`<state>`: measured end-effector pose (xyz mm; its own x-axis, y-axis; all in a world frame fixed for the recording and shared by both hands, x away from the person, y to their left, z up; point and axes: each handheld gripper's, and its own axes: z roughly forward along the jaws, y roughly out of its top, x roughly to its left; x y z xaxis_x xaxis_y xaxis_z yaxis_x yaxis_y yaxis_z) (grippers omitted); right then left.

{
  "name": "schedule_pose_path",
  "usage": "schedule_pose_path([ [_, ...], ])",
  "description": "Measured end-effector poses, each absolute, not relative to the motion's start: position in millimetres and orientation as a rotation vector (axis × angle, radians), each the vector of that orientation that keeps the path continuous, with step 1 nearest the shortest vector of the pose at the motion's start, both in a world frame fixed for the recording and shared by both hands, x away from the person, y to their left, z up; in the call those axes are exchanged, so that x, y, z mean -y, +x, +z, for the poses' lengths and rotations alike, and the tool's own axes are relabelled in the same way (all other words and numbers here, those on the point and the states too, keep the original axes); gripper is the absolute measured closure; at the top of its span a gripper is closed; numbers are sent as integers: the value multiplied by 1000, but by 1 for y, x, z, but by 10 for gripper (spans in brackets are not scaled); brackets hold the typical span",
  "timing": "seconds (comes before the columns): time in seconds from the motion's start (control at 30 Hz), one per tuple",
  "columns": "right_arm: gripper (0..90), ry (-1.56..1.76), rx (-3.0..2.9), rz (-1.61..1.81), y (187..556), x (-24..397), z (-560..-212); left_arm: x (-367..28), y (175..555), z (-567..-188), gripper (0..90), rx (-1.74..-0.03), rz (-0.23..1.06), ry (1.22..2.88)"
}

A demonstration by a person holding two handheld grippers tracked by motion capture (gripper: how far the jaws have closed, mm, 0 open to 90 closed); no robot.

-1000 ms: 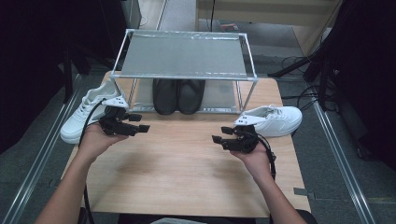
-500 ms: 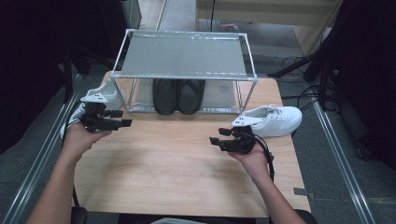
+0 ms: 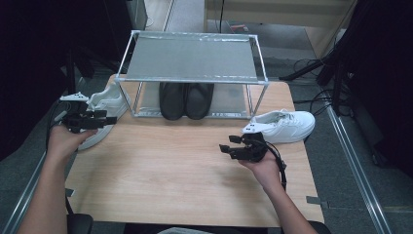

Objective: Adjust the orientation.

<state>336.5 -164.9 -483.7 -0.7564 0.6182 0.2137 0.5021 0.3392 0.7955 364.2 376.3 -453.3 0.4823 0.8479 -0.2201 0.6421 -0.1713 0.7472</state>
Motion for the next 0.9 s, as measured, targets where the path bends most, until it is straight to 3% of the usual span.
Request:
schedule_pose_path([
  [0.63,430,1119,-2416,1359,321,184,-488,-409,398,-455,415,-1358,442,1858],
  [0.9,429,1167,-2379,1348,315,196,-489,-409,416,-470,449,-1397,386,1878],
])
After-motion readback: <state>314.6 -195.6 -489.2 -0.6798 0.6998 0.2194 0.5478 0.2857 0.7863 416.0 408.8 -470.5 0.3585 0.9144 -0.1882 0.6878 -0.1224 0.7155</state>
